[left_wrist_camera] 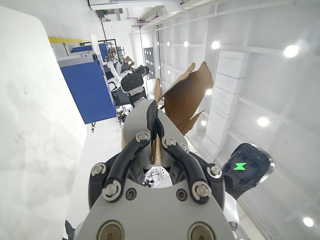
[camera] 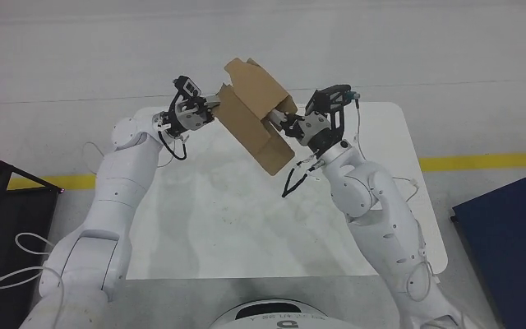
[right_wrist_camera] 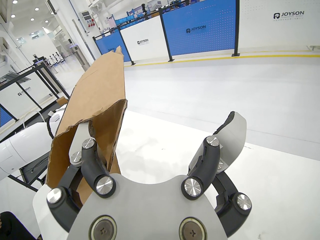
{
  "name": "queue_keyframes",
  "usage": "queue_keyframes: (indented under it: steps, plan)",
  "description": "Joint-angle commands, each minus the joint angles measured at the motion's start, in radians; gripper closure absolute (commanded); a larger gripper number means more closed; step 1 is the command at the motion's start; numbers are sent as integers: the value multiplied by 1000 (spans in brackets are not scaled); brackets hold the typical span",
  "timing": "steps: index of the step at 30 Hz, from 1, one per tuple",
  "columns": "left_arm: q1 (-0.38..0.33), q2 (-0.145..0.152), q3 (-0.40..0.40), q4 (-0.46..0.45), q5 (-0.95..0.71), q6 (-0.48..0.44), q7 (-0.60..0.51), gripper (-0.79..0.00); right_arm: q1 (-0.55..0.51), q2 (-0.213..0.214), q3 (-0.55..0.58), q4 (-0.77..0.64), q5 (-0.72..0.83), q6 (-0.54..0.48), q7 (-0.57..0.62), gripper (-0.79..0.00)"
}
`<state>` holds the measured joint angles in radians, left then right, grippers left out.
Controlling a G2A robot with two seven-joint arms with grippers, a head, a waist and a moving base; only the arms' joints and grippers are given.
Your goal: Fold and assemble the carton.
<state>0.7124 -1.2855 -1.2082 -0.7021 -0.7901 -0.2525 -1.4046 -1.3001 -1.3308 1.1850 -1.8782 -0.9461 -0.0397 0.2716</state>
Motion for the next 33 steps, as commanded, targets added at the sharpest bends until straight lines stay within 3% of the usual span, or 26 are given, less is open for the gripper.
queue_keyframes:
  steps: [1, 4, 8, 13, 20, 26, 33]
  plan:
    - [-1, -2, 11, 11, 8, 25, 1, 0, -6, -1, -1, -2, 0, 5, -11, -785]
    - [8, -14, 20, 11, -65, 96, -33, 0, -21, -2, -9, -1, -5, 5, -37, -785]
    - [-5, -19, 57, 3, -24, 188, -37, 0, -51, -3, -23, 1, -12, -15, -93, -785]
    - [-21, -3, 47, -22, 43, 243, 5, 0, -80, 0, -23, 17, -35, -44, -130, -785]
    - [13, 13, 24, -81, 63, 278, 47, 0, -83, -1, -5, 35, -13, -62, -187, -785]
    - [48, 18, 18, -118, 62, 284, 76, 0, -89, -3, 7, 59, 110, -125, -205, -785]
    - [66, 22, 16, -154, 63, 266, 69, 0, -115, -1, 34, 79, 230, -194, -213, -714]
